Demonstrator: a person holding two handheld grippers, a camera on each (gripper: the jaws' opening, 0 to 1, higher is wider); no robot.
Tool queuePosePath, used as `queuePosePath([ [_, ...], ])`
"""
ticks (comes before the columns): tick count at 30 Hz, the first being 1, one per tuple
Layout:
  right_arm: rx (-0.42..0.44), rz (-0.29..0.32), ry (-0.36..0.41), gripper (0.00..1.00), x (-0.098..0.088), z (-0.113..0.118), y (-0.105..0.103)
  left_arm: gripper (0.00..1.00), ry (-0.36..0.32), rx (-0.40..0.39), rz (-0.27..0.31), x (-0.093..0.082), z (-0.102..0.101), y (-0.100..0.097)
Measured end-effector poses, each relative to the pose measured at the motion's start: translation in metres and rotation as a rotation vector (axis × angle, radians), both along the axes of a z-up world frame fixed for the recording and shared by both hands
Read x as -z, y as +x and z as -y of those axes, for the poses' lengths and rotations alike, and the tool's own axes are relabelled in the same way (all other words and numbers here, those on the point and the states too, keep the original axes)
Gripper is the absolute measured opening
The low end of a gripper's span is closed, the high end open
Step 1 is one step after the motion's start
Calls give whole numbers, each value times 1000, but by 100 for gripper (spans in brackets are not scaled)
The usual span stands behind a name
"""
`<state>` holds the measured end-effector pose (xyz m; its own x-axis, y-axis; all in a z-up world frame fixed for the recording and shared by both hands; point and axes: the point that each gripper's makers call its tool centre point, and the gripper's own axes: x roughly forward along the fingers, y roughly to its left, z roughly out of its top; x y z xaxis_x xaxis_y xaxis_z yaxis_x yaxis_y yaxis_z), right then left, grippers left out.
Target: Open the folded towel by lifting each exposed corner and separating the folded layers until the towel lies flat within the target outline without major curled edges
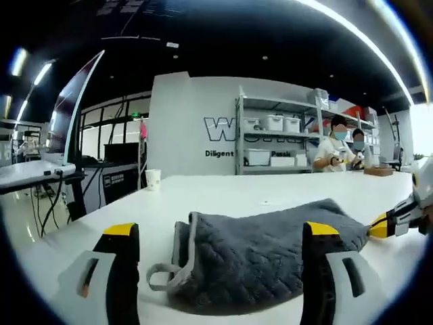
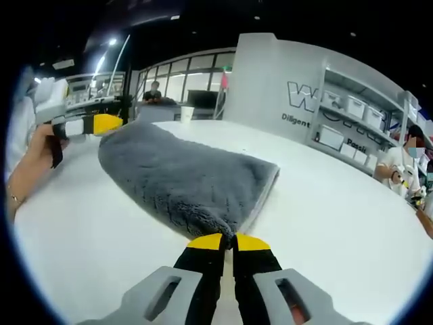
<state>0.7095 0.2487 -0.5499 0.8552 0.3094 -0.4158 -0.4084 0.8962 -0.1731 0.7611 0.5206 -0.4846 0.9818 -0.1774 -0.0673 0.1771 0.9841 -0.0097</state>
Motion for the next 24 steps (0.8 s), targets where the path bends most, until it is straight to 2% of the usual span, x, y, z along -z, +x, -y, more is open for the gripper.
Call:
queuePosePath([
  [6,34,-4,9,0,-1,10,3,100,-5,22,15,-3,5,-2],
  [14,86,-13,24,0,-3,30,2,99,-11,35,-22,5,7,-3],
  [16,113,-16,28,0,-3,39,2,100,-9,35,-18,4,7,-4],
  [17,123,-19,33,0,-2,42,2,100,-13,35,11,-2,7,-4],
  [19,142,-26,48,0,-1,47,1,100,-2,31,25,-5,7,-6],
  [24,194,-30,73,0,-1,64,3,100,-5,36,16,-3,8,-6],
])
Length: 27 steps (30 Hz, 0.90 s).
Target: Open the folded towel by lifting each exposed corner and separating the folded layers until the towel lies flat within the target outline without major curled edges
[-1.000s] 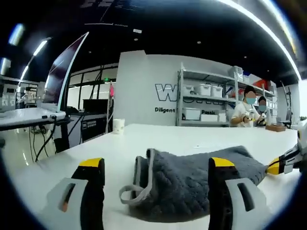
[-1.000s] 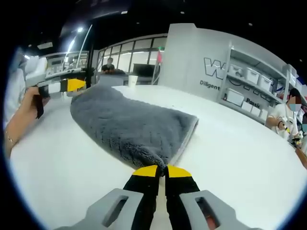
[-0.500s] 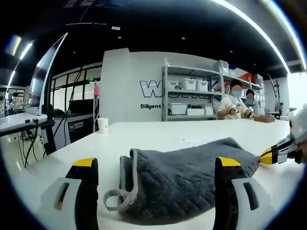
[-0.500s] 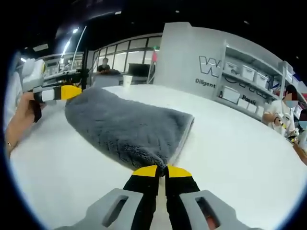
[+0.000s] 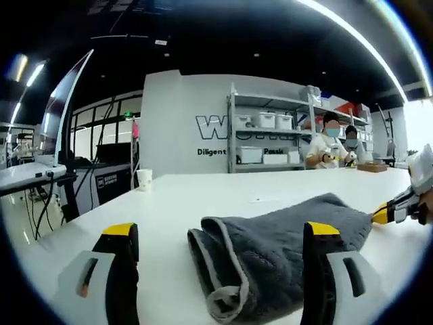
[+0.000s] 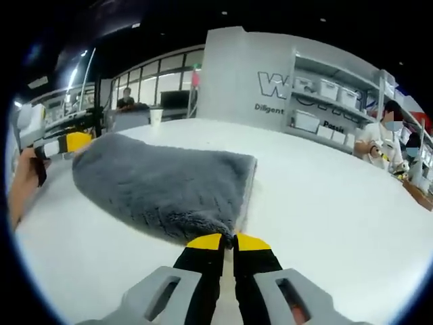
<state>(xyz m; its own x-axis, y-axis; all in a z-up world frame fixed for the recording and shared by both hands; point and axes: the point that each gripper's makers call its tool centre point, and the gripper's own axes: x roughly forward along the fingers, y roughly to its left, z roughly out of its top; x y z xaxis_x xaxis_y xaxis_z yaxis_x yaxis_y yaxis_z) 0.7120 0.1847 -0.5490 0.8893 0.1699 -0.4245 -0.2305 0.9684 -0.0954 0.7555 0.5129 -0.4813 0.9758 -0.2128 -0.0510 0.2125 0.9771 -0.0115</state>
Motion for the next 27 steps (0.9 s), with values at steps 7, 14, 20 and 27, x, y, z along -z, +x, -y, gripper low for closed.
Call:
queuePosePath([
  [7,78,4,-6,0,-1,25,-2,99,-4,4,-13,3,0,-2],
  [14,164,16,-50,0,0,54,-2,99,-11,19,-27,5,3,-2],
  [20,211,-16,-68,0,7,66,-7,99,6,47,-45,9,10,-2],
  [27,272,-40,-104,0,12,83,-17,99,-9,59,-30,5,10,0],
])
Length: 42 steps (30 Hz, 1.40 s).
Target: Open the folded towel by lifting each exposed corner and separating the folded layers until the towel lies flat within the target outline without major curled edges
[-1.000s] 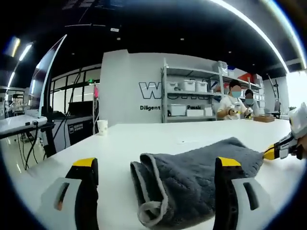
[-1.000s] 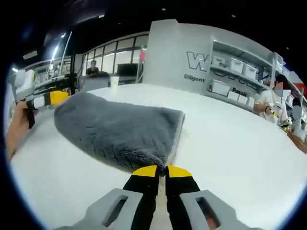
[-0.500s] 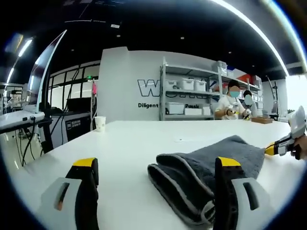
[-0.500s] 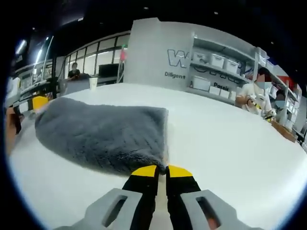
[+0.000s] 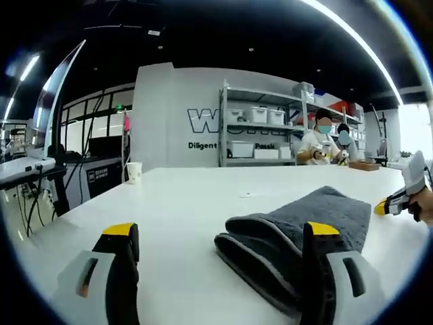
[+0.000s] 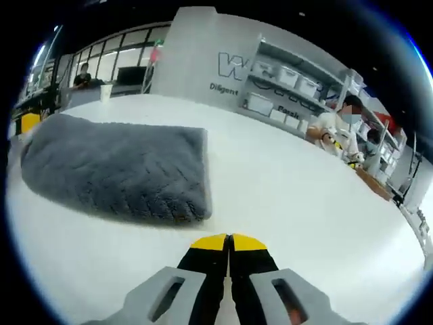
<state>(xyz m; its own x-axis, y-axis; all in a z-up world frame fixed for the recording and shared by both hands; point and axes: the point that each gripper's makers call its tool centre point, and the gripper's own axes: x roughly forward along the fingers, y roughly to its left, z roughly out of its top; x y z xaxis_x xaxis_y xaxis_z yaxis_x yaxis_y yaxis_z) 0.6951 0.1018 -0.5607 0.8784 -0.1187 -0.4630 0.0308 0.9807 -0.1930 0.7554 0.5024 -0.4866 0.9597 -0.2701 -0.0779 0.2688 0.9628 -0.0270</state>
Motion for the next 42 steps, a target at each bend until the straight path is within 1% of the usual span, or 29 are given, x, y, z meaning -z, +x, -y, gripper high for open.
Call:
queuePosePath([
  [1,-8,21,14,0,-4,-3,-1,99,5,-2,1,0,0,0],
  [4,-6,70,-3,0,-16,-2,3,99,11,-5,0,0,0,0],
  [6,-8,130,36,0,-27,-4,7,99,7,-1,-4,1,1,1],
  [7,-10,147,51,0,-30,-5,8,99,7,-1,-5,1,1,1],
  [8,-13,184,84,0,-36,-6,10,99,9,-1,-8,2,1,2],
  [11,-14,189,85,0,-38,-5,11,99,16,1,-13,3,2,2],
  [14,-25,209,79,0,-43,-7,14,99,18,5,-15,4,3,2],
  [17,-53,229,97,7,-49,-14,16,99,18,13,-24,6,4,2],
  [19,-84,259,119,8,-57,-22,19,99,17,19,-31,7,5,2],
  [21,-102,269,122,9,-61,-27,21,99,20,20,-33,8,6,2],
  [24,-130,261,116,12,-61,-35,24,99,25,24,-37,9,7,2],
  [31,-152,231,117,12,-56,-37,35,96,22,28,-36,8,7,2],
  [34,-174,240,128,13,-60,-40,37,96,24,27,-32,7,7,2],
  [35,-190,265,130,12,-65,-39,42,96,22,31,-35,7,7,2],
  [36,-201,256,135,12,-64,-37,46,96,19,36,-37,8,8,1],
  [37,-206,248,164,12,-61,-35,50,96,22,38,-37,8,9,1],
  [38,-211,244,176,13,-59,-33,52,96,28,39,-37,8,10,0],
  [40,-218,239,173,15,-56,-29,55,96,39,41,-34,8,11,-1],
  [42,-231,243,133,12,-56,-25,57,96,54,40,-38,9,11,-1],
])
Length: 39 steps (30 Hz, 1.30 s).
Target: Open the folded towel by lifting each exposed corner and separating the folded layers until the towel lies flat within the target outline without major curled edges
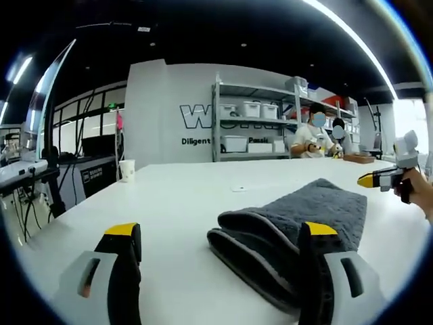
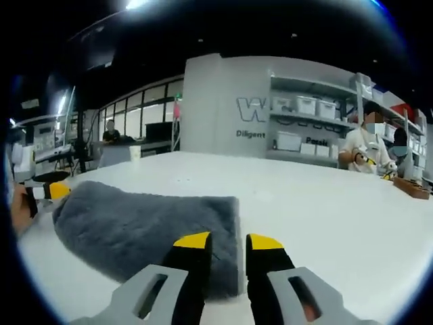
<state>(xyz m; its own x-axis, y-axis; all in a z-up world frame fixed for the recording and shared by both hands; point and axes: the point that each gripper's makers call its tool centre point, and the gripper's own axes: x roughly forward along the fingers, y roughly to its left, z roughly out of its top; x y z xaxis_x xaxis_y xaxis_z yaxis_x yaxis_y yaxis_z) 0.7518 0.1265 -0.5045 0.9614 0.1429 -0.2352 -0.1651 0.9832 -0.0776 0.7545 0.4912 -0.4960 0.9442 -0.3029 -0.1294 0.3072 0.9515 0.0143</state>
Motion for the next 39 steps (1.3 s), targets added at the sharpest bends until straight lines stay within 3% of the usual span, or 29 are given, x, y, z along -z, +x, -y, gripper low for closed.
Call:
queuePosePath([
  [3,-26,-3,-14,14,-1,4,1,96,3,0,-1,1,0,0],
  [7,-95,-48,51,17,14,2,4,96,17,5,-6,3,1,0],
  [10,-112,-80,63,15,28,0,1,95,30,20,-17,6,4,0],
  [17,-119,-114,104,16,37,-2,2,95,11,32,-18,5,5,-1],
  [21,-135,-126,123,9,42,-8,1,95,14,33,-21,6,6,-2],
  [24,-150,-118,98,3,41,-14,-2,95,42,19,-25,8,4,-1],
  [29,-138,-119,40,2,39,-15,-4,95,30,21,-36,10,3,-1],
  [39,-125,-186,-11,1,41,-19,-29,95,10,26,-34,8,3,-3],
])
